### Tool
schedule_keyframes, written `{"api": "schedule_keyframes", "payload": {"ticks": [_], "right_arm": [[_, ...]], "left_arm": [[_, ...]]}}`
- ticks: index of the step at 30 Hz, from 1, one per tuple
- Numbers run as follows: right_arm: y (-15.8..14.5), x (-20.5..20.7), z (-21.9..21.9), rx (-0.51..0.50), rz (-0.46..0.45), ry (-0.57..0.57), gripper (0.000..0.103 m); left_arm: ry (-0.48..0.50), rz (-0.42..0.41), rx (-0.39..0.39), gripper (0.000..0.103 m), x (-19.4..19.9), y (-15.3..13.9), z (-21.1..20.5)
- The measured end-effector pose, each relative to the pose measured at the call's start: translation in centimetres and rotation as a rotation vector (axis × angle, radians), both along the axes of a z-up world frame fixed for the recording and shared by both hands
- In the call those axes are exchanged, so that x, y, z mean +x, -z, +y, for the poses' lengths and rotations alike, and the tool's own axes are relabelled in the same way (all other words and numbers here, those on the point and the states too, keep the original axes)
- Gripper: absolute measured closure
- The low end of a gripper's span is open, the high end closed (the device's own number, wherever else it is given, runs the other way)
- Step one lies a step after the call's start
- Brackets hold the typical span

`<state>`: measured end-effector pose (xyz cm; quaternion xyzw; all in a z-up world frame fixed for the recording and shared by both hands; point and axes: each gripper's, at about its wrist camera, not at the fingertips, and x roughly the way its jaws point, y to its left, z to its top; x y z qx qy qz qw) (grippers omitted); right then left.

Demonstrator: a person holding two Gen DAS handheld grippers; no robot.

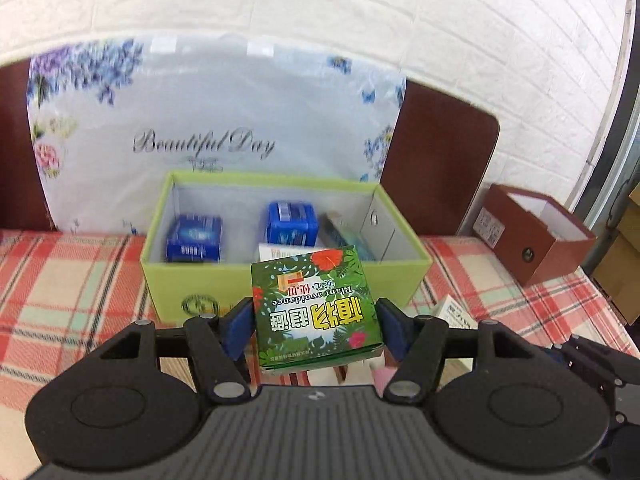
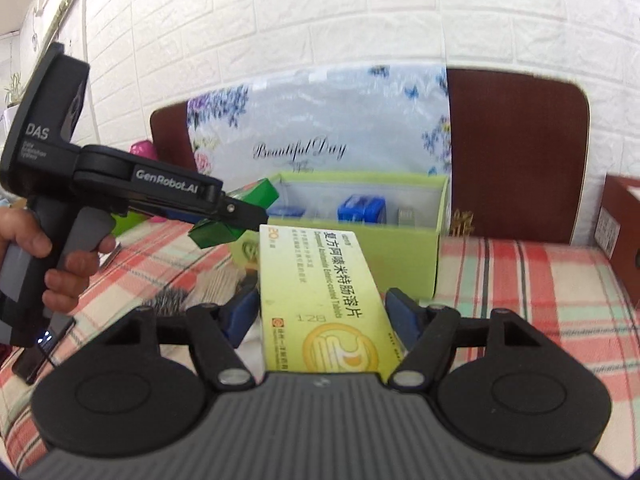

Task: Organize objects
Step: 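Carry both boxes into the lime-green box and open both tools, then reach both tools toward the white and pink gloves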

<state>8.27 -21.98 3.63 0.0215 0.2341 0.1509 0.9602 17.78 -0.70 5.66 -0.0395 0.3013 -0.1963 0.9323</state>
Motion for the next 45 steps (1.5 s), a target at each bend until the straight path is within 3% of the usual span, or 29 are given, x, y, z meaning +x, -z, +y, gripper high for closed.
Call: {"api": "schedule_keyframes", "payload": {"ticks": [5,11,19,20,22,25,30,37,45], "right_arm": [[-2.3,3.3,0.2,-0.036,-0.077,0.021,0.033],[-3.8,9.2,0.1,-0.025,-0.105,0.06,0.033],[-1.7,17.0,1.4,-0.08,-0.116,0.083,0.032],[-0.9,17.8,1.7,-0.1,-0.106,0.084,0.031],[0.9,19.0,2.2,-0.141,-0.087,0.088,0.011],[2.8,18.9,2.4,-0.163,-0.099,0.087,0.001],[3.9,18.7,2.5,-0.198,-0.096,0.09,0.0],[1.4,16.2,1.5,-0.135,-0.101,0.133,0.0],[-2.4,9.0,1.0,-0.089,-0.12,0.173,0.0]], "left_arm": [[-0.029,-0.052,0.007,0.035,1.9,-2.2,0.4],[-0.077,-0.074,0.029,0.035,5.9,-3.3,0.6],[-0.116,-0.076,0.042,0.034,11.3,-2.4,0.9],[-0.118,-0.083,0.043,0.026,11.9,-1.8,0.9],[-0.141,-0.064,0.078,0.012,12.8,-0.3,0.8],[-0.153,-0.023,0.108,0.012,13.4,2.2,1.2],[-0.183,0.039,0.069,0.012,13.6,3.8,2.4],[-0.21,-0.005,0.103,0.012,10.3,1.1,1.6],[-0.257,-0.053,0.121,0.012,2.8,-2.2,1.3]]}}
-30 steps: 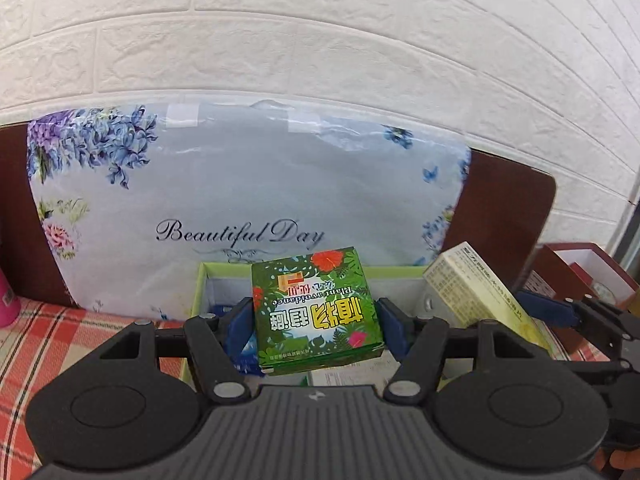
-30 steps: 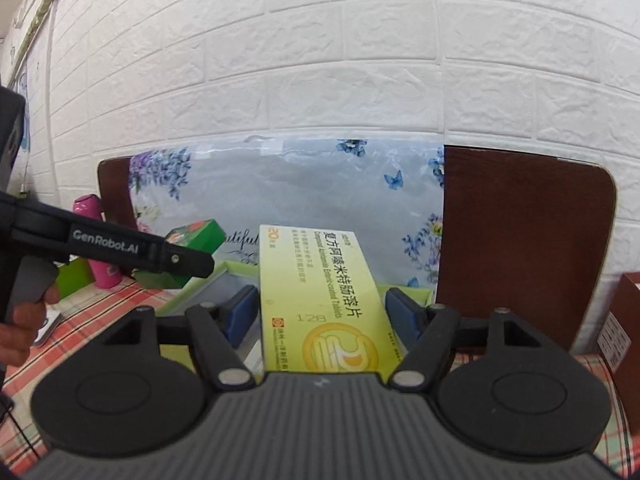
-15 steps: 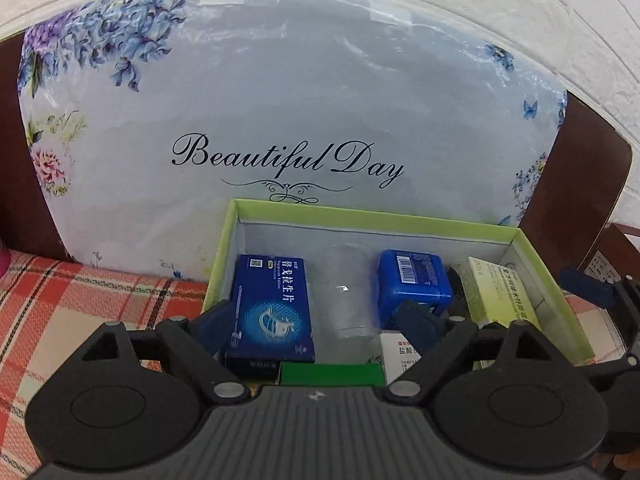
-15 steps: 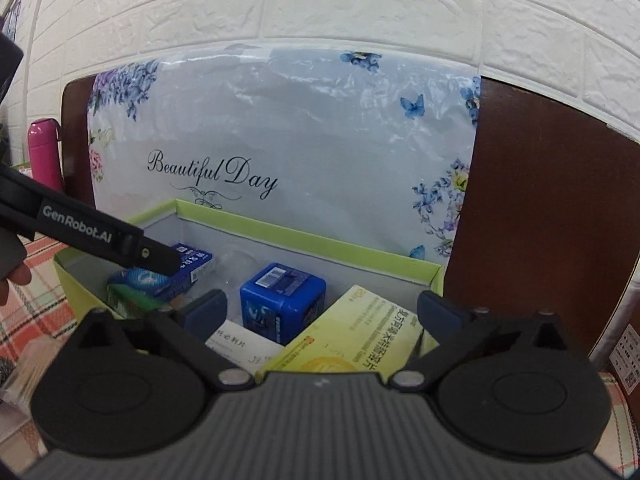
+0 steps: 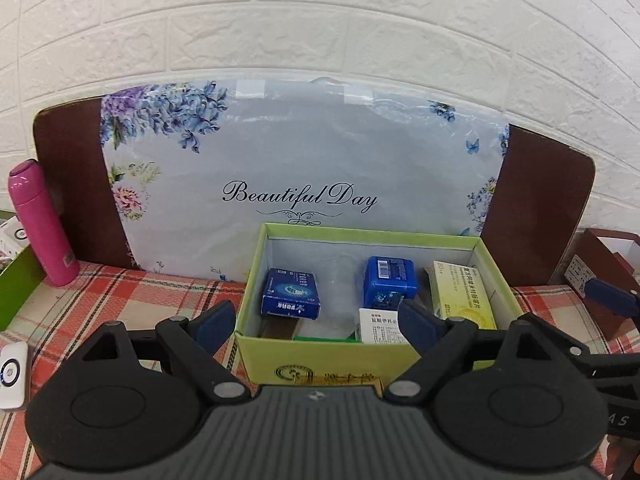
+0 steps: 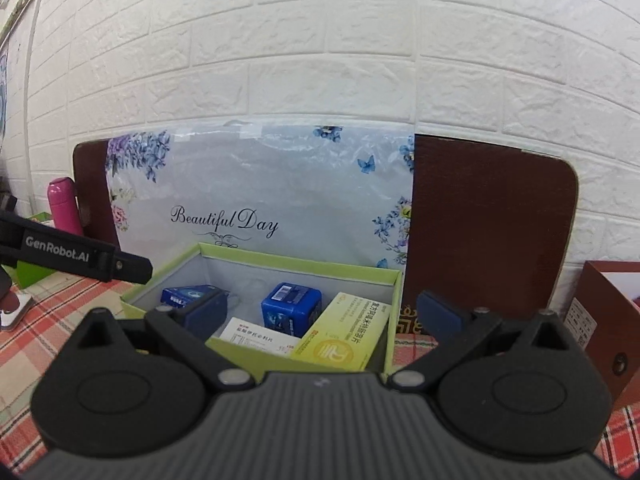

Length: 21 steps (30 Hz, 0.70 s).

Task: Organize objects
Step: 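Reach both tools toward the white and pink gloves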

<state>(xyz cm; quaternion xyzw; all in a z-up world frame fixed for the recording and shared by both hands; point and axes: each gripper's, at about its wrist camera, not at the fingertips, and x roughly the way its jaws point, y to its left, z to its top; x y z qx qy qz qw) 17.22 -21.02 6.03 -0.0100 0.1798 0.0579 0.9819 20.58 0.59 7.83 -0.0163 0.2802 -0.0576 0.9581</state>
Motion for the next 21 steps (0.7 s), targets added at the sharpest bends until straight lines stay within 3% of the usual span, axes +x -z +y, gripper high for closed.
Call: {"api": "schedule_keyframes", "payload": {"ticks": [4,11,21], "right_arm": [[-0.5,-4.2,-0.1,0.018,0.012,0.027,0.0],[0.6,-10.3,0.1,0.059,0.048,0.038,0.0],[4.2,-15.3,0.8,0.088,0.147,0.065,0.0]], "left_arm": [[-0.011,0.0,0.02,0.012,-4.0,0.1,-0.3],[-0.001,0.059,0.012,0.012,-9.3,3.0,-0.4],[-0.031,0.122,0.052,0.012,-13.0,5.9,0.5]]}}
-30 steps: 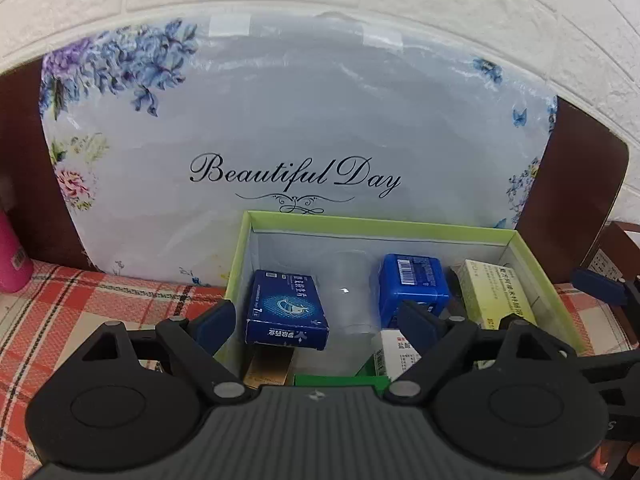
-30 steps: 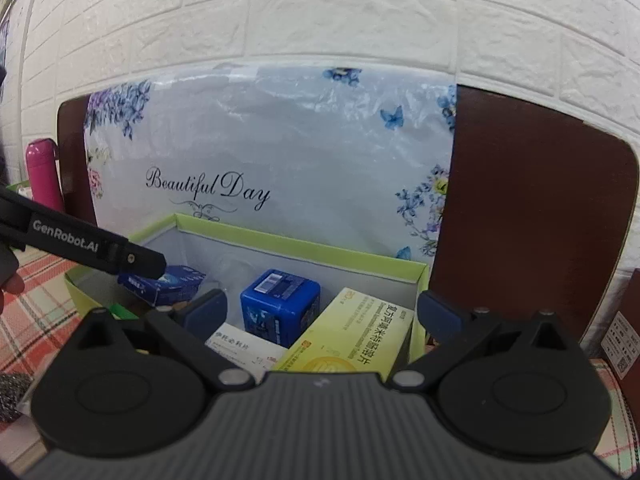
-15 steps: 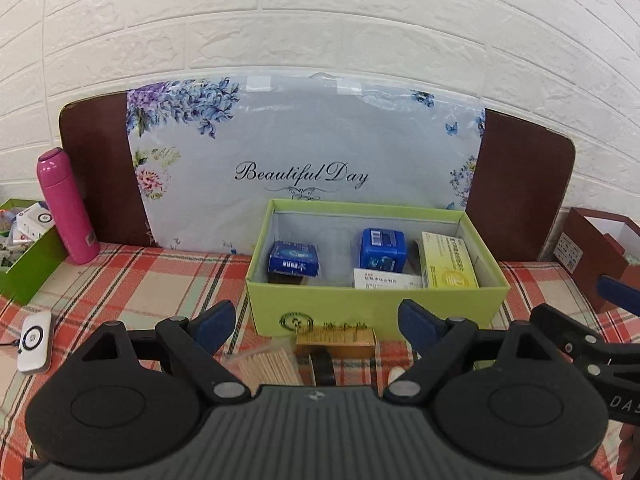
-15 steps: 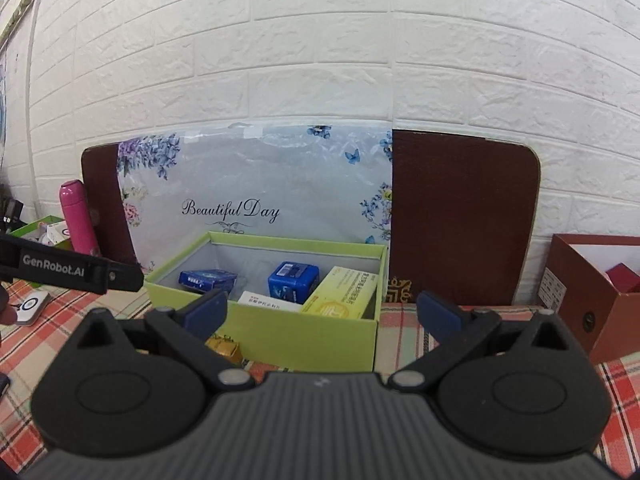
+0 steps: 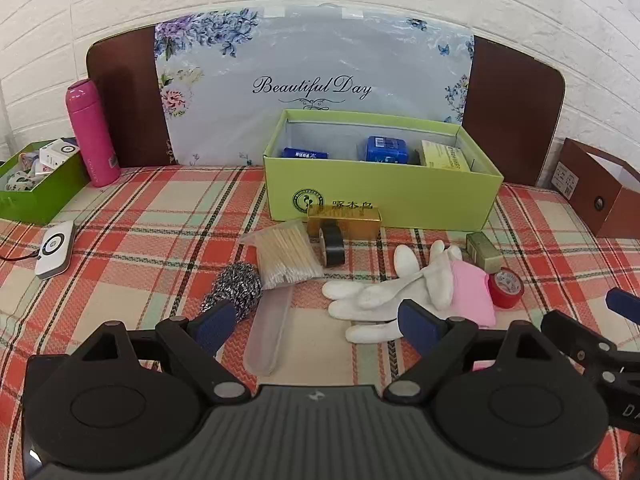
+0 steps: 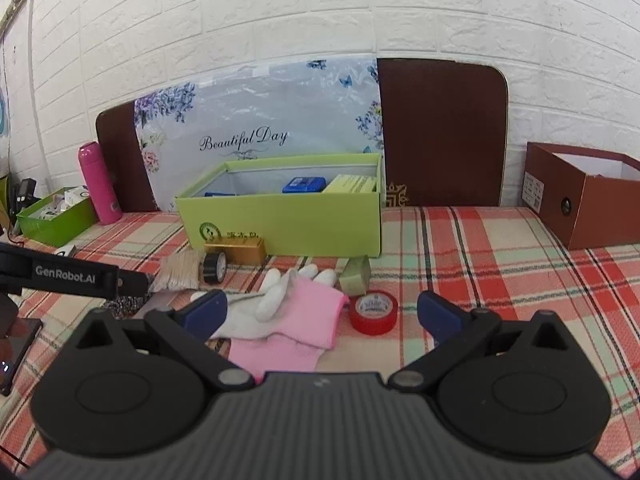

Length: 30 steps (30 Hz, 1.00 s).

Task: Organize objects
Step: 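Reach both tools toward the white and pink gloves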

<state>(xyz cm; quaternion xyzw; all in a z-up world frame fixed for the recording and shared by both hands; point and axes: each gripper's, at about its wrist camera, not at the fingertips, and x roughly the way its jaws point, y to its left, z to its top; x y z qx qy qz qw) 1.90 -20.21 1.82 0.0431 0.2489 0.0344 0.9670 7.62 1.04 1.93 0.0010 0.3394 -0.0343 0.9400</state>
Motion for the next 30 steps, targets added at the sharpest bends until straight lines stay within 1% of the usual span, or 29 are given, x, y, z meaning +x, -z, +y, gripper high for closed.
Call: {"api": "schedule_keyframes", "payload": {"ticks": [9,14,17,21,23,26,27,28,29,30], "right_arm": [[1.2,-1.4,0.2,0.025,0.048,0.008,0.0],[2.0,-1.6,0.3,0.041,0.072,-0.017,0.0],[2.9,-0.7,1.1,0.051,0.106,-0.058,0.0],[4.5,1.6,2.5,0.038,0.143,-0.106,0.0],[5.5,3.0,3.1,0.038,0.18,-0.106,0.0],[6.7,4.7,3.8,0.039,0.196,-0.11,0.0],[7.1,5.1,4.0,0.036,0.194,-0.104,0.002],[7.3,5.4,4.1,0.033,0.195,-0.096,0.022],[7.4,5.6,4.2,0.029,0.204,-0.086,0.037],[7.4,5.5,4.2,0.013,0.199,-0.08,0.056]], "left_arm": [[-0.016,0.031,0.016,0.012,-1.3,1.4,1.2],[-0.038,0.071,0.007,0.012,-1.8,3.2,3.5],[-0.063,0.091,-0.014,0.012,-2.0,4.0,5.3],[-0.092,0.1,-0.03,0.012,-1.9,4.4,7.0],[-0.102,0.099,-0.038,0.012,-1.7,4.4,7.5],[-0.106,0.103,-0.056,0.012,-1.1,4.5,8.0],[-0.106,0.109,-0.059,0.012,-0.8,4.4,8.0],[-0.104,0.113,-0.064,0.012,-0.6,4.4,7.9],[-0.089,0.113,-0.078,0.012,-0.5,4.2,7.7],[-0.063,0.107,-0.095,0.012,-0.5,4.0,7.3]]}}
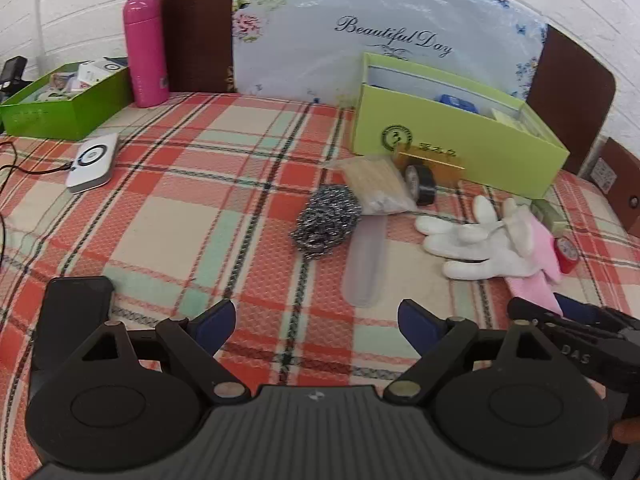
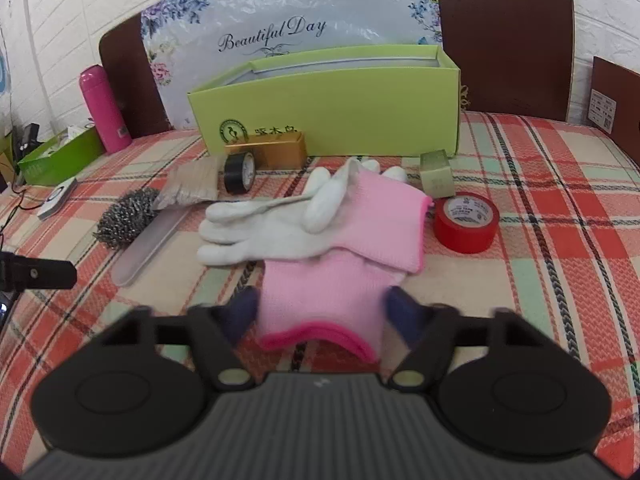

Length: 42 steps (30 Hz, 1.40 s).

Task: Organize objects
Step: 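Reach both tools toward the white and pink gloves, then grasp the white glove with the left tool while the right tool grasps the pink glove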

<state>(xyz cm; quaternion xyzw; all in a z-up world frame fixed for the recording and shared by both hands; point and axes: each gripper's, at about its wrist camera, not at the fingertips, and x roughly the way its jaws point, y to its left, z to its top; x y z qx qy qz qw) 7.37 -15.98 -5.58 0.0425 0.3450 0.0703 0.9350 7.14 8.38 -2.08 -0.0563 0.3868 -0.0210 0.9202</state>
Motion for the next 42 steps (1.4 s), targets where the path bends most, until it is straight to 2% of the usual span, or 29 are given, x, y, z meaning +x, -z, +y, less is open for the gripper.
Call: {"api": "schedule_keyframes", "payload": {"ticks": [1,3,6,8,12,15,16,17,18,20,21,23,27,29,30,31,33,34,35,37,39,42], "right_arm": [[-0.1,-0.3,0.0,-0.007,-0.011,-0.021,0.069],[-0.3,-1.0,-0.4,0.022,-0.002,-0.069,0.083],[-0.6,-2.8,-0.7,0.005,-0.005,-0.124,0.087],[-0.7,-4.2,-0.9,-0.024,-0.01,-0.144,0.087],[-1.1,-6.4,-2.1,-0.007,-0.003,-0.126,0.087],[-1.5,-7.4,-3.2,0.011,-0.01,-0.102,0.087],[-1.6,-7.6,-3.5,0.009,-0.015,-0.089,0.087],[-1.7,-7.8,-3.7,0.009,-0.022,-0.076,0.087],[-1.8,-7.8,-4.0,0.018,-0.025,-0.062,0.087],[-1.8,-7.6,-4.3,0.03,-0.025,-0.052,0.087],[-1.8,-7.5,-4.2,0.03,-0.02,-0.061,0.087],[-1.8,-7.5,-3.9,0.014,-0.013,-0.083,0.087],[-1.5,-7.7,-2.8,-0.036,0.032,-0.197,0.084],[-1.7,-7.7,-2.4,-0.058,0.023,-0.207,0.072],[-1.8,-7.6,-2.3,-0.063,0.017,-0.205,0.058],[-1.8,-7.5,-2.2,-0.068,0.005,-0.192,0.048],[-1.9,-6.9,-2.0,-0.086,-0.007,-0.162,0.046],[-1.8,-6.6,-1.9,-0.09,-0.005,-0.152,0.046],[-1.7,-6.4,-2.0,-0.089,-0.001,-0.143,0.046],[-1.4,-6.0,-2.1,-0.086,0.013,-0.131,0.046],[-1.1,-6.0,-2.1,-0.084,0.021,-0.123,0.046],[-1.1,-6.1,-2.2,-0.071,0.021,-0.125,0.049]], "left_arm": [[0.03,-0.01,-0.022,0.012,0.1,-0.2,-0.4],[0.106,-0.022,-0.071,0.012,0.5,-0.6,-1.7],[0.26,-0.029,-0.113,0.012,1.5,-1.2,-5.0],[0.343,-0.044,-0.101,0.012,2.4,-1.2,-7.6],[0.429,-0.012,-0.036,0.012,4.4,0.1,-11.6],[0.504,0.041,-0.028,0.015,5.1,1.7,-13.2],[0.523,0.065,-0.055,0.042,5.1,2.1,-13.2],[0.546,0.092,-0.104,0.076,5.0,2.5,-12.9],[0.56,0.121,-0.15,0.079,4.9,2.8,-12.6],[0.558,0.113,-0.131,0.091,3.9,2.7,-12.3],[0.557,0.111,-0.128,0.092,3.5,2.6,-12.1],[0.539,0.112,-0.136,0.093,2.6,2.3,-11.1],[0.456,0.114,-0.077,0.093,1.1,2.3,-8.3],[0.418,0.117,-0.094,0.092,0.7,2.3,-6.8],[0.409,0.114,-0.106,0.089,0.5,2.2,-6.4],[0.404,0.108,-0.108,0.08,0.4,2.1,-6.3],[0.415,0.083,-0.089,0.06,0.4,1.9,-6.8],[0.422,0.07,-0.07,0.04,0.5,1.8,-7.3],[0.432,0.052,-0.046,0.028,0.5,1.7,-7.9],[0.464,0.03,-0.011,0.028,0.7,1.9,-8.9],[0.479,0.049,-0.011,0.028,1.1,2.5,-9.4],[0.487,0.058,-0.035,0.04,1.1,2.9,-9.3]]}}
